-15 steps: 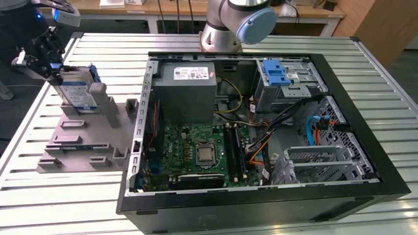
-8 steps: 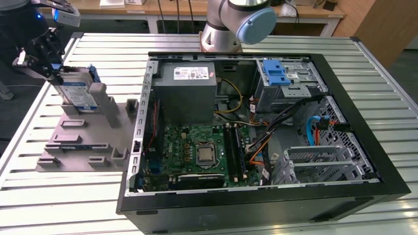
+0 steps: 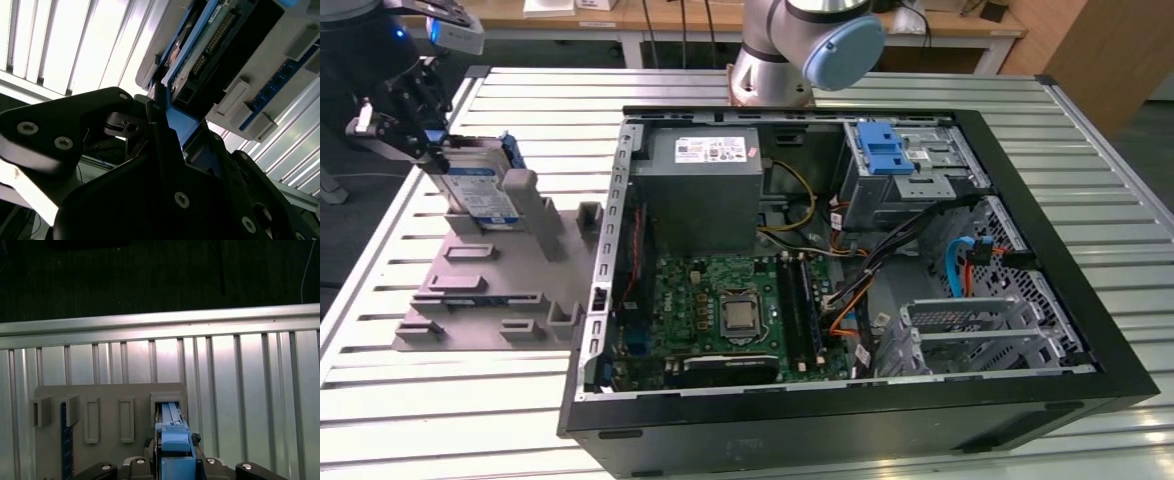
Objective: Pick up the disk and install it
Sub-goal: 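Pick up the disk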
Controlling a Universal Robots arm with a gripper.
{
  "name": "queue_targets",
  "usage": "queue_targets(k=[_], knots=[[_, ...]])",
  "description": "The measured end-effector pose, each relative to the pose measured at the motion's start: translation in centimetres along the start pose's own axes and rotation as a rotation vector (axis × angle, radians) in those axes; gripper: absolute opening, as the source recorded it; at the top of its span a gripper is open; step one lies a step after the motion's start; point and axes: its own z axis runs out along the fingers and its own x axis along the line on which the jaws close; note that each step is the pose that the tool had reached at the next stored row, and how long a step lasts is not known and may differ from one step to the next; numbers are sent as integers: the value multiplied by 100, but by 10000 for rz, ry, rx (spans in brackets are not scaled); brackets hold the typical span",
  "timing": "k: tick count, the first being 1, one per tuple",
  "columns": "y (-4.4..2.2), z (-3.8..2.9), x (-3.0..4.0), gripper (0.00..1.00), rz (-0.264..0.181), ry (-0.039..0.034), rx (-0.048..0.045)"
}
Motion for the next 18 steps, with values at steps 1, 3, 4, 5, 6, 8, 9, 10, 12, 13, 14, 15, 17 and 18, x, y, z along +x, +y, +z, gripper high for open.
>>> queue_targets(k=[1, 3, 4, 5, 6, 8, 9, 10, 12, 13, 14, 15, 17, 18], knots=[[2, 1, 2, 37, -42, -1, 2], [5, 1, 3, 37, -250, 2, -1], [10, 1, 4, 37, -351, 5, -2], [13, 1, 5, 37, -391, 5, -3], [13, 1, 5, 37, -398, 6, -3], [14, 0, 4, 37, -404, 7, -4], [15, 0, 4, 37, -405, 7, -5], [15, 0, 5, 37, -405, 7, -5], [15, 0, 5, 37, -406, 6, -4], [15, 0, 4, 37, -407, 6, -4], [15, 0, 4, 38, -407, 6, -4], [15, 0, 4, 38, -407, 6, -3], [15, 0, 5, 44, -408, 6, -4], [15, 0, 4, 44, -409, 6, -3]])
